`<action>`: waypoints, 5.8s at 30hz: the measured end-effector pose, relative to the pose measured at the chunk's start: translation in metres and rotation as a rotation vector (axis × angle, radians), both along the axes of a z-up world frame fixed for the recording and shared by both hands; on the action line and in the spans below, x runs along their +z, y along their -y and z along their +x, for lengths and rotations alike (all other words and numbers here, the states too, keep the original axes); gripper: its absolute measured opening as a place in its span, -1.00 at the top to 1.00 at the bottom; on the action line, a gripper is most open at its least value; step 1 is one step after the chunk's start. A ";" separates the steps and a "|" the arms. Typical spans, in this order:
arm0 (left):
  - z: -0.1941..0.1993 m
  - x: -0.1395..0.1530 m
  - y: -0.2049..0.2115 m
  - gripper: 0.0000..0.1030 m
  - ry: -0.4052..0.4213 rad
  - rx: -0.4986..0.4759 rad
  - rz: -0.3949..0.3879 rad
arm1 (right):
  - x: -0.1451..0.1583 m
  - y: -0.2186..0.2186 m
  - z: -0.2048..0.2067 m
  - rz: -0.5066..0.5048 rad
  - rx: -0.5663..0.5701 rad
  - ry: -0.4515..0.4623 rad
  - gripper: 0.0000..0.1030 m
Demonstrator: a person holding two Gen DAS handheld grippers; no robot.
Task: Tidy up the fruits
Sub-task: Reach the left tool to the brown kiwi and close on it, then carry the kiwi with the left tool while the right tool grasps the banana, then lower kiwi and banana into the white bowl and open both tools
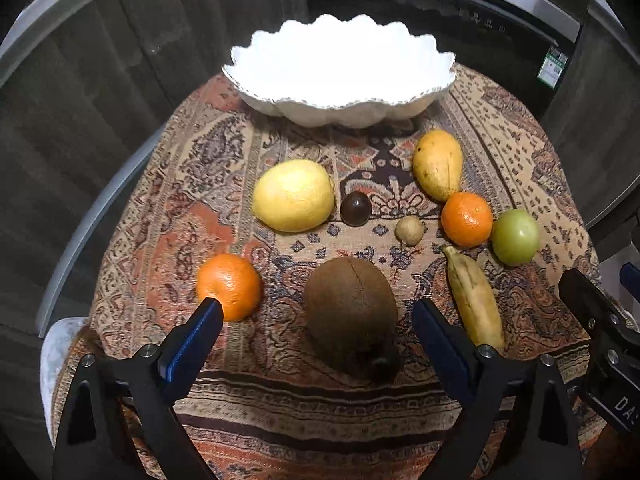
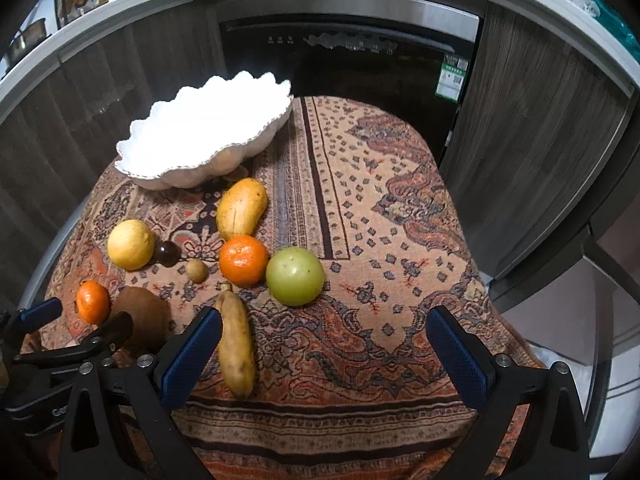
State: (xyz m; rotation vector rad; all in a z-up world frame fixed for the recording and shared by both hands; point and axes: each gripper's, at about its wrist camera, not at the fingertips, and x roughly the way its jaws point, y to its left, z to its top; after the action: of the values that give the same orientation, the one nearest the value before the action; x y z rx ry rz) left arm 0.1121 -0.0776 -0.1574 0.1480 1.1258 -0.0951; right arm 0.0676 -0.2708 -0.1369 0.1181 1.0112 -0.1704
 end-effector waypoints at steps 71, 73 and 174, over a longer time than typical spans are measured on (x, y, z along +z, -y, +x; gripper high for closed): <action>-0.017 0.021 -0.040 -0.12 -0.014 -0.022 -0.068 | -0.031 -0.065 0.016 0.069 0.219 -0.123 0.41; -0.015 0.025 -0.039 -0.12 -0.006 -0.024 -0.071 | -0.020 -0.065 0.017 0.074 0.220 -0.105 0.41; 0.135 0.112 -0.013 -0.92 0.163 -0.027 -0.011 | 0.099 -0.028 0.162 -0.067 0.047 0.137 -0.65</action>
State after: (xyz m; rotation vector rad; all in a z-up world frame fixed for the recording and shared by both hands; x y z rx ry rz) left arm 0.2469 -0.0643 -0.0449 0.1583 0.9612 -0.1118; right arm 0.2298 -0.2432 -0.0382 0.0446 0.8700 -0.1508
